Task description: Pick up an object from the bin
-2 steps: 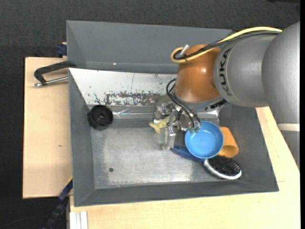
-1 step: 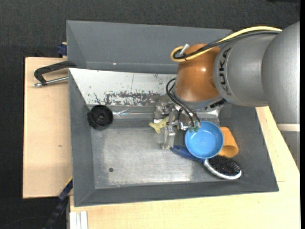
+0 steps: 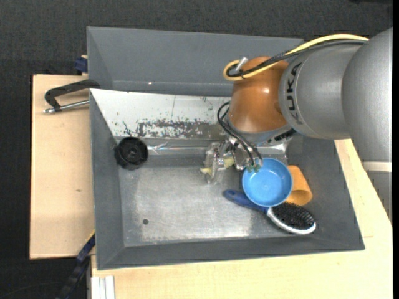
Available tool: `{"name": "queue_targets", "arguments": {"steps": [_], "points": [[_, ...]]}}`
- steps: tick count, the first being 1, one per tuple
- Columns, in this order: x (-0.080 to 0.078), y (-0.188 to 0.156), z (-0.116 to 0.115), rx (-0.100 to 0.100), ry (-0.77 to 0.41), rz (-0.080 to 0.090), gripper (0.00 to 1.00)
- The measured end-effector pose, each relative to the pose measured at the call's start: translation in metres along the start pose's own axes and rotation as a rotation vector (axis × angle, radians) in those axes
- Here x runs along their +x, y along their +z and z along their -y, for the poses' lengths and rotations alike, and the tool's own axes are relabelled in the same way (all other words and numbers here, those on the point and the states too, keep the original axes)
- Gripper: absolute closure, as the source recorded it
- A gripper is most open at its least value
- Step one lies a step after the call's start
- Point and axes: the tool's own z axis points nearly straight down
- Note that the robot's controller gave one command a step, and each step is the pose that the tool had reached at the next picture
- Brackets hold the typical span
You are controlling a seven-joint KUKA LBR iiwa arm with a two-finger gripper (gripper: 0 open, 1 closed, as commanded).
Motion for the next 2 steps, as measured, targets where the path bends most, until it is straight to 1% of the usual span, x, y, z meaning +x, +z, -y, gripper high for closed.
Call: {"name": "queue_targets", "arguments": {"steps": [1, 2], "points": [[-0.002, -0.008, -0.001, 0.0, 0.001, 0.002, 1.0], [-0.005, -0.074, -0.001, 0.001, 0.002, 0.009, 1.0]]}}
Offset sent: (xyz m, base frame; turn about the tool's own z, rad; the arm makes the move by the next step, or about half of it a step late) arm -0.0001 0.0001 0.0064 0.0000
